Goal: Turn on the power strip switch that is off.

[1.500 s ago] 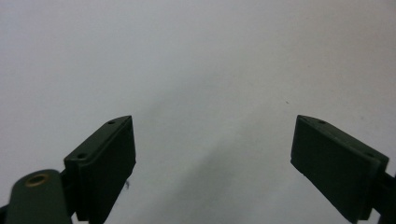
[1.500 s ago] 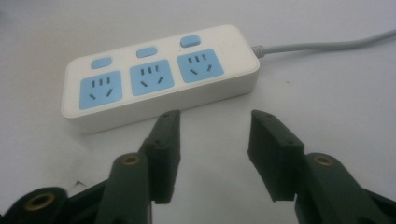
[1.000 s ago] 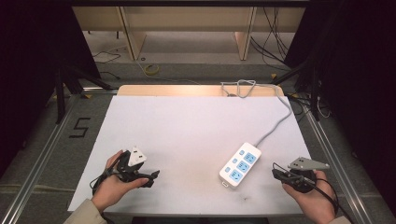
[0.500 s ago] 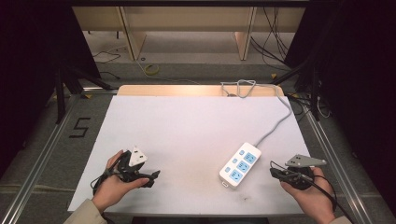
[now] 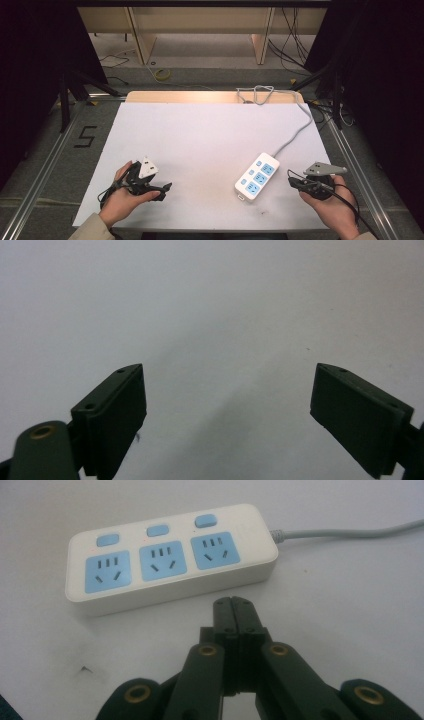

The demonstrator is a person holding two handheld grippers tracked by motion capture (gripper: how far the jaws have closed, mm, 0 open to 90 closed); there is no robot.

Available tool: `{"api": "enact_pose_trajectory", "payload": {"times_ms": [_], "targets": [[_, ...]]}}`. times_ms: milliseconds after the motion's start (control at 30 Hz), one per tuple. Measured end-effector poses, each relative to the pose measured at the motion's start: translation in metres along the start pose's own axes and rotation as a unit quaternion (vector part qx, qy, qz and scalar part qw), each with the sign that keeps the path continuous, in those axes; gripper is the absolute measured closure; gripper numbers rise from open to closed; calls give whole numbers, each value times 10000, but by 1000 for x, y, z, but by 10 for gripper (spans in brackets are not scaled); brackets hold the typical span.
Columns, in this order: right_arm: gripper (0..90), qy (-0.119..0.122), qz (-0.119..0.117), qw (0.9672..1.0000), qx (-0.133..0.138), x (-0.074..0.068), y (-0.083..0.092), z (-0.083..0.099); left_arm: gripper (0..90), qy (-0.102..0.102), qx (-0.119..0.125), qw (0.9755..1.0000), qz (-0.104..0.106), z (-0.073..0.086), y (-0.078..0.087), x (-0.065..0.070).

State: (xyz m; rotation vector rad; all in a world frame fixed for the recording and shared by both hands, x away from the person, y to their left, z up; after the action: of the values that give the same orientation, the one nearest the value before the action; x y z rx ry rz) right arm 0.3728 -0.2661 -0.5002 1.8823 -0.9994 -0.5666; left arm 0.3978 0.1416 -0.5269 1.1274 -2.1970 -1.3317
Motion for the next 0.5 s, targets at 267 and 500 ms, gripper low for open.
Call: {"api": "enact_pose_trajectory", "payload": {"times_ms": [267,500], "targets": [[900,-29,32,10000,10,1,2,-5,142,7,8,10000,-4,0,1,-1],[900,-19,40,10000,0,2,3,-9,143,24,23,10000,-9,-1,1,-1]]}}
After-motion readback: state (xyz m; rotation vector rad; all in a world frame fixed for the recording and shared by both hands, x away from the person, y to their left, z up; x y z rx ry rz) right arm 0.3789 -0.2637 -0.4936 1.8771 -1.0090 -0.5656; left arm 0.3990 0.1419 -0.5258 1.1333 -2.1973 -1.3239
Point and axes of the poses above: each handheld gripper's, and its own axes: y roughly backward along the jaws, z roughly out of its underside, x roughly to its right, the point moved 10 cm from there along -y, roughly forward along the jaws, and after that the axes turned 15 degrees about -x, right-handed, at the moved point
